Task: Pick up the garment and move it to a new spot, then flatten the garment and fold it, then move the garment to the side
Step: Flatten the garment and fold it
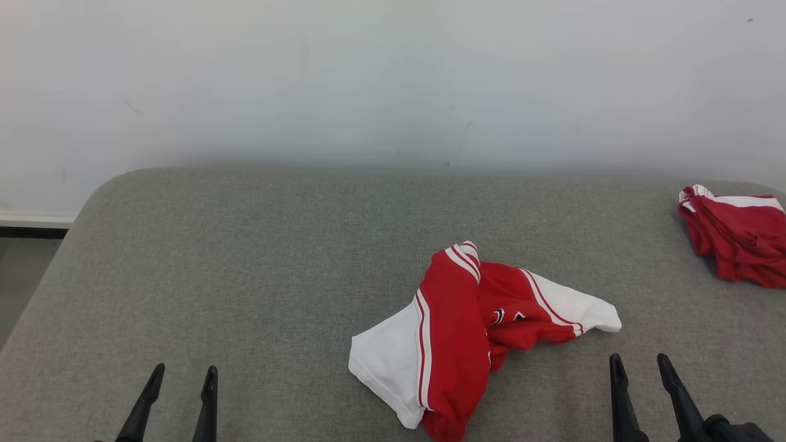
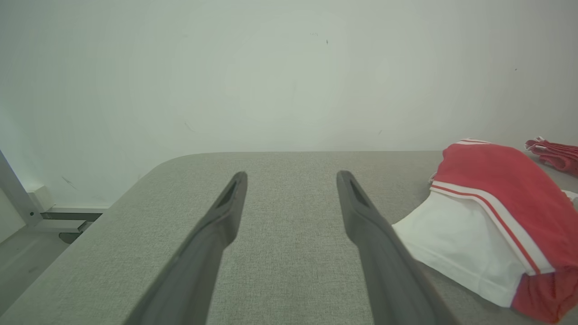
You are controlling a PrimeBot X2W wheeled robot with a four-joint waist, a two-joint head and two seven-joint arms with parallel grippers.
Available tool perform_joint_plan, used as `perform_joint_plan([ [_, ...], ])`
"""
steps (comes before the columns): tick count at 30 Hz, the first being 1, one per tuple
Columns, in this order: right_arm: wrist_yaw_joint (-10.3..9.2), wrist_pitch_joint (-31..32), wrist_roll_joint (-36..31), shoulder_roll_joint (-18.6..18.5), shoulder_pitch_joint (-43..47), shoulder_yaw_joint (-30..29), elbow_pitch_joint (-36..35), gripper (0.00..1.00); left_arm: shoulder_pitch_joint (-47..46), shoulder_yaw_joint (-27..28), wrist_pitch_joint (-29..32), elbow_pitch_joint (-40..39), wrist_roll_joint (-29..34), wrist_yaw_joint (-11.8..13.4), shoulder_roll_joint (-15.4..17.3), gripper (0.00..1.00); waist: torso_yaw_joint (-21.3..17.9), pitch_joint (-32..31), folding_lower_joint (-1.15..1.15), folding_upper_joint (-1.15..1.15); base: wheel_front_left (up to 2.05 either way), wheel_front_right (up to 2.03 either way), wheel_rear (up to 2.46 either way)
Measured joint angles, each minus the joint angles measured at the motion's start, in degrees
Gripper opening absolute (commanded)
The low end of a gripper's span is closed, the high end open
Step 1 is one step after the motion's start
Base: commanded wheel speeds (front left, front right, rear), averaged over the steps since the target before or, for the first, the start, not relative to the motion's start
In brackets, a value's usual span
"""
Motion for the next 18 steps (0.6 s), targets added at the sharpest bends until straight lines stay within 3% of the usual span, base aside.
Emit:
perform_joint_plan([
  [18,0.0,0.12,-0.09,0.0,-0.17,-0.04,0.0,1.0,-0.02,1.01,0.0,0.65,1.02,-0.97,-0.97,1.0,-0.43,0.12,0.0,0.0,0.0,0.0,0.0],
])
